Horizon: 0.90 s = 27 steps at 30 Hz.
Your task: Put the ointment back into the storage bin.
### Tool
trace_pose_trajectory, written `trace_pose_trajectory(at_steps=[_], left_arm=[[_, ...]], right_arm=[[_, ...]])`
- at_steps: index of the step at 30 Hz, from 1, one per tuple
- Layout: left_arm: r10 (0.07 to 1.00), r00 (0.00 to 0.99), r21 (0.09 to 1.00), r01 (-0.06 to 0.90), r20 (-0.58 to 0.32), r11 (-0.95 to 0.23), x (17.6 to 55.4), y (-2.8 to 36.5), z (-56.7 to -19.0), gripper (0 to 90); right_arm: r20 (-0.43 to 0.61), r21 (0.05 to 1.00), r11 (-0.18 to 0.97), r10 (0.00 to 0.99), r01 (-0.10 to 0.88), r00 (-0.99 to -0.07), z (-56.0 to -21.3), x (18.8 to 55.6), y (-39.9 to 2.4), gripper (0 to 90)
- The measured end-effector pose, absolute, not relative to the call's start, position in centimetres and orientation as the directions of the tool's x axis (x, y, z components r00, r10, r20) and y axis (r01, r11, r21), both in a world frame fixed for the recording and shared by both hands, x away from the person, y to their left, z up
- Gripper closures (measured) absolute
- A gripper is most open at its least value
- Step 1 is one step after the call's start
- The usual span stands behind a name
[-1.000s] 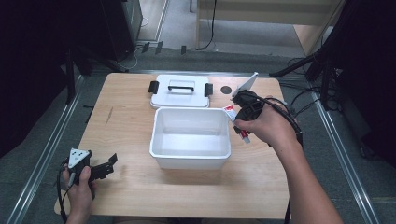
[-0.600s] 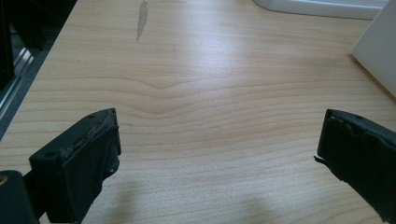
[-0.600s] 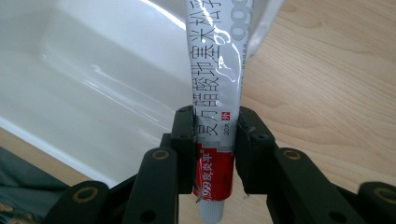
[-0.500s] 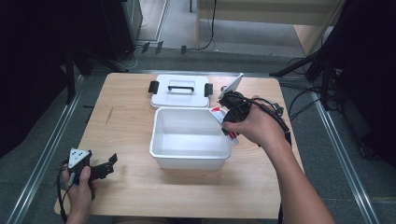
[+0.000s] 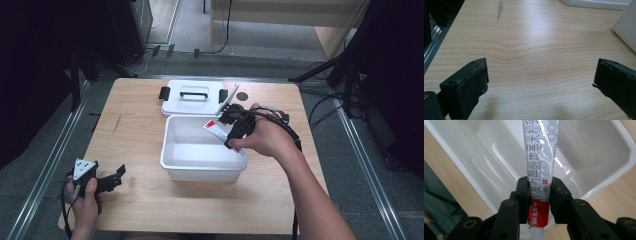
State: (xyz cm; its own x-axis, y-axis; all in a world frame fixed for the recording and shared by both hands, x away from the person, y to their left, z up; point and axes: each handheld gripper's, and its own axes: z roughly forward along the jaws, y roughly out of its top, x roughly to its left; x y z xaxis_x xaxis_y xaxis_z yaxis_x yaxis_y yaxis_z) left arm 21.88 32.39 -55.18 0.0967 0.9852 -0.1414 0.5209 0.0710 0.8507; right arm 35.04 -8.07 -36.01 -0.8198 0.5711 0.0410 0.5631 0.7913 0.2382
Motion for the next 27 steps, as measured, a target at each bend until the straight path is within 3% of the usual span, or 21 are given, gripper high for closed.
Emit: trace_pose_trajectory(at_steps=[6, 11, 19, 27], left_arm=[[0.985, 0.097, 0.851, 0.521, -0.142, 0.071, 21.9, 32.4, -55.2, 0.0], [0.985, 0.096, 0.851, 0.521, -0.143, 0.073, 21.9, 32.4, -55.2, 0.0], [0.985, 0.096, 0.85, 0.521, -0.145, 0.074, 21.9, 32.4, -55.2, 0.0], [0.984, 0.096, 0.85, 0.521, -0.147, 0.076, 21.9, 32.4, -55.2, 0.0]], right_arm=[[0.01, 0.297, 0.892, 0.354, 0.341, -0.935, -36.5, 34.8, -8.0, 71.7], [-0.026, 0.31, 0.931, 0.21, 0.192, -0.977, -37.0, 34.7, -7.8, 71.8], [-0.059, 0.278, 0.959, 0.08, 0.061, -0.995, -38.0, 34.6, -7.5, 71.8], [-0.066, 0.243, 0.969, 0.059, 0.041, -0.996, -38.5, 34.7, -7.4, 71.7]])
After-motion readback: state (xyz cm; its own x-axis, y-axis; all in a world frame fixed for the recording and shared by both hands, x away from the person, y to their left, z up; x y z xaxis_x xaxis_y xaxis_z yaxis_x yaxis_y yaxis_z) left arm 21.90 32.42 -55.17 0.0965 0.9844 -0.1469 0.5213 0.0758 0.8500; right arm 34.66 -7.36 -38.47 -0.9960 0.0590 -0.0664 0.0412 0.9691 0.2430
